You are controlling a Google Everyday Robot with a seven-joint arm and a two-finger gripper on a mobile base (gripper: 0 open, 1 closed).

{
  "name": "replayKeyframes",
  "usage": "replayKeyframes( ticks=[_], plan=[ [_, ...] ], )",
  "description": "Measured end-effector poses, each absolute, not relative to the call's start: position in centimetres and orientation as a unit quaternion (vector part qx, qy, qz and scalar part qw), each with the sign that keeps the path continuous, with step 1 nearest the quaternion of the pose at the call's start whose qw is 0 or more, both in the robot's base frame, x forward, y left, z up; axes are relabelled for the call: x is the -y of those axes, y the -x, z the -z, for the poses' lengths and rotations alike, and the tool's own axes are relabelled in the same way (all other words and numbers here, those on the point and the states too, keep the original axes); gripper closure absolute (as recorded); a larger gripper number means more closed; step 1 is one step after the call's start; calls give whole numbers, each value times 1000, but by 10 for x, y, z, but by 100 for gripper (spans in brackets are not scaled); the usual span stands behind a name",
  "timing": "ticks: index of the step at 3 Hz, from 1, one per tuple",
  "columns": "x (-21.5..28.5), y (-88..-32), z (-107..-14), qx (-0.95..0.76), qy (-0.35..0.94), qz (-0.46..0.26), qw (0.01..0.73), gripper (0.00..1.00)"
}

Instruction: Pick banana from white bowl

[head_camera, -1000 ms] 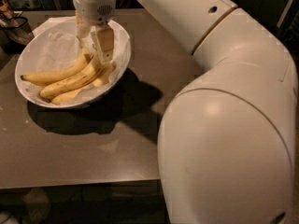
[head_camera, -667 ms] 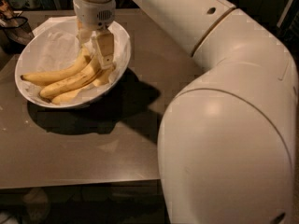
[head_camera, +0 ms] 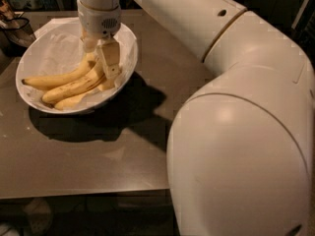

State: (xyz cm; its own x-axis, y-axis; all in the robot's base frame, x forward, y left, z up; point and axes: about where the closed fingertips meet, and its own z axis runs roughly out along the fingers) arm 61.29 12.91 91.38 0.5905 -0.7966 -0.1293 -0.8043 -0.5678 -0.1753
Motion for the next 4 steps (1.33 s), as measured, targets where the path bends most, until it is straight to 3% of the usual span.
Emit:
replayKeyframes(
  ticks=[4],
  plan=[
    [-145,-604,-897,-445,885,-68,114,31]
  ],
)
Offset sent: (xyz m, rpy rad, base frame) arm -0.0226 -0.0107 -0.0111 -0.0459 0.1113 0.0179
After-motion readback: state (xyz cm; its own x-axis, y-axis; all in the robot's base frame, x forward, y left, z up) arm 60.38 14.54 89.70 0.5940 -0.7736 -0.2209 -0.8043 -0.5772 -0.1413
